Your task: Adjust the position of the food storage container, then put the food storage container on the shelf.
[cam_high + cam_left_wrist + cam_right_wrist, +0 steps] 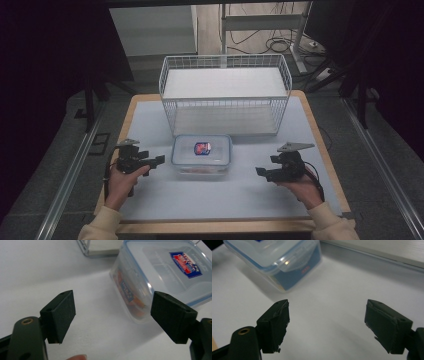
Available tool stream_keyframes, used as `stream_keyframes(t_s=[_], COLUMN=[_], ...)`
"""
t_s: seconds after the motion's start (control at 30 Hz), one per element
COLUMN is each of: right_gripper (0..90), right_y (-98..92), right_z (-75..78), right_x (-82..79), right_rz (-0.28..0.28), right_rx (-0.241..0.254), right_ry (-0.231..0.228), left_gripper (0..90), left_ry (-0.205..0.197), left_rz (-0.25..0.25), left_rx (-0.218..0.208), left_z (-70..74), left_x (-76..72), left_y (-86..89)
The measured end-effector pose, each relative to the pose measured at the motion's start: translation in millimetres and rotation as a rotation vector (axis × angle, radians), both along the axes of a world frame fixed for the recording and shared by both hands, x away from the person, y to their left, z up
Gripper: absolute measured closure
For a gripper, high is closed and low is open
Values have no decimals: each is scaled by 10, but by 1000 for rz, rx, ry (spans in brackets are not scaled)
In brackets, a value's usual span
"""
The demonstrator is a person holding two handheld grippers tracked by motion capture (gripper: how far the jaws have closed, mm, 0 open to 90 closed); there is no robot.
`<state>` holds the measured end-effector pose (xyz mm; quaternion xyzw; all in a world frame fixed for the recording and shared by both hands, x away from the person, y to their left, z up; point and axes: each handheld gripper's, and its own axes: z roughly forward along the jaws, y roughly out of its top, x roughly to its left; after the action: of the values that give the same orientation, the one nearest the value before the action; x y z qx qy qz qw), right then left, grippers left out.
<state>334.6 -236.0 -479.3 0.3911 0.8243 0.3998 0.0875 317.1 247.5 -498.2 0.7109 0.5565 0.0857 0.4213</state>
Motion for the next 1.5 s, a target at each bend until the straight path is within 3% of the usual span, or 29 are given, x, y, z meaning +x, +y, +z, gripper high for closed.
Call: stream_keyframes(t_s=[0.17, 0.2, 0.33, 0.67, 0.87, 1.23, 1.33, 1.5], right_gripper=[198, 196, 196, 196, 196, 197, 196, 191], right_y=[114, 169, 236, 449, 521, 544, 568, 644], right_z=[60, 88, 114, 102, 84, 70, 59, 49], right_x=[56, 79, 112, 193, 205, 222, 258, 360], right_rz=[26, 39, 48, 70, 78, 79, 84, 93], right_rx=[39, 52, 68, 81, 83, 87, 106, 140], right_ry=[11, 15, 16, 35, 41, 42, 58, 95], left_gripper=[189, 185, 174, 158, 162, 180, 216, 246], left_ry=[-4, -3, 7, 57, 111, 184, 206, 207], left_rz=[-15, -21, -29, -83, -93, -139, -149, -156], left_rx=[-43, -70, -90, -172, -255, -300, -307, -307], left_z=[51, 65, 76, 59, -45, -193, -231, -224], left_x=[2, 12, 55, 213, 370, 493, 520, 519], left_y=[-34, -35, -39, -143, -185, -310, -347, -351])
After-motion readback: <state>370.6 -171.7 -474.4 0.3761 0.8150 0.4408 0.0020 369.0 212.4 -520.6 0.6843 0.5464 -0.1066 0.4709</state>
